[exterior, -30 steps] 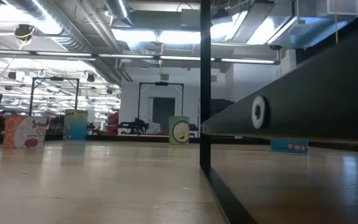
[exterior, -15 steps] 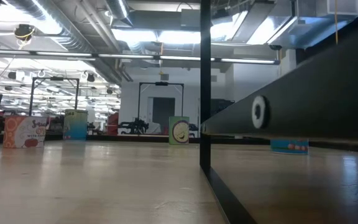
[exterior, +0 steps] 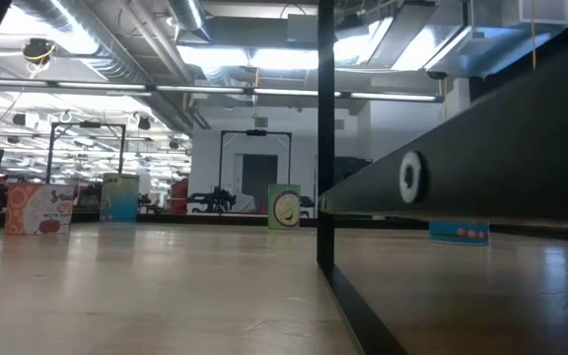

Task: Pick and place cans onto a shelf
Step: Put the canned black beans on the shelf

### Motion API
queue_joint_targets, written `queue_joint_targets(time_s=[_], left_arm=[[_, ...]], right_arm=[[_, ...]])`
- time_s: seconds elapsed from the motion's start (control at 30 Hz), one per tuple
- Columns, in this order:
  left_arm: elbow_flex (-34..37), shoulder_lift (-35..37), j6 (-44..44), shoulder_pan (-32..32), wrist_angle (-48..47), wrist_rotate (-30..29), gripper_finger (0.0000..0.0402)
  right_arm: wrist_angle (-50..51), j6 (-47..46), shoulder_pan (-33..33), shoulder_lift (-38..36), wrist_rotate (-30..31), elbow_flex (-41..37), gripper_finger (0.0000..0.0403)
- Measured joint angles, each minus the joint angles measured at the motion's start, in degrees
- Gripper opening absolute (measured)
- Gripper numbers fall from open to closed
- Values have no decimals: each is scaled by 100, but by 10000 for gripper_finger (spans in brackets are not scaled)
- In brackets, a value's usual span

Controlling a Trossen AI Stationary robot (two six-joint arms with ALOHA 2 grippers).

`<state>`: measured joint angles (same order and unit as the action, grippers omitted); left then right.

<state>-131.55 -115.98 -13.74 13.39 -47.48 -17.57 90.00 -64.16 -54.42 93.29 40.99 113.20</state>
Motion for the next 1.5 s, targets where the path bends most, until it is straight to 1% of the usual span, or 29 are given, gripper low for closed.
queue_joint_targets(time_s=[0.13, 0.23, 0.3, 0.4, 0.63, 0.7, 0.83, 1.0, 1.27, 1.37, 1.5], left_arm=[[0, -9, 131, 51, 626, -1137, 4], [0, -9, 153, 94, 1070, -1974, 4], [0, -9, 153, 129, 1177, -2539, 4], [0, -9, 160, 174, 1199, -3157, 4], [0, -9, 116, 319, 1303, -3515, 4], [0, -9, 113, 359, 1303, -3661, 4], [0, -9, 72, 397, 1456, -3904, 4], [0, -6, -222, 411, 1729, -3903, 4], [0, 0, -229, 405, 1705, -3969, 4], [0, 4, -205, 405, 1710, -4007, 4], [0, 7, -188, 414, 1670, -4121, 4]], right_arm=[[-1, 13, 73, 0, 191, -2, 64], [0, 33, 134, 4, 553, -4, 64], [0, 111, 180, 5, 843, -6, 64], [0, 224, 243, 5, 1363, -6, 64], [0, 851, 499, 5, 2371, -6, 64], [0, 992, 610, 5, 2553, -6, 64], [2, 1278, 864, 7, 2610, -6, 60], [3, 1635, 1170, 86, 2662, -9, 59], [-28, 1671, 1447, 110, 2689, -11, 59], [-37, 1580, 1476, 110, 2900, -11, 58], [-67, 1527, 1489, 110, 3343, -11, 58]])
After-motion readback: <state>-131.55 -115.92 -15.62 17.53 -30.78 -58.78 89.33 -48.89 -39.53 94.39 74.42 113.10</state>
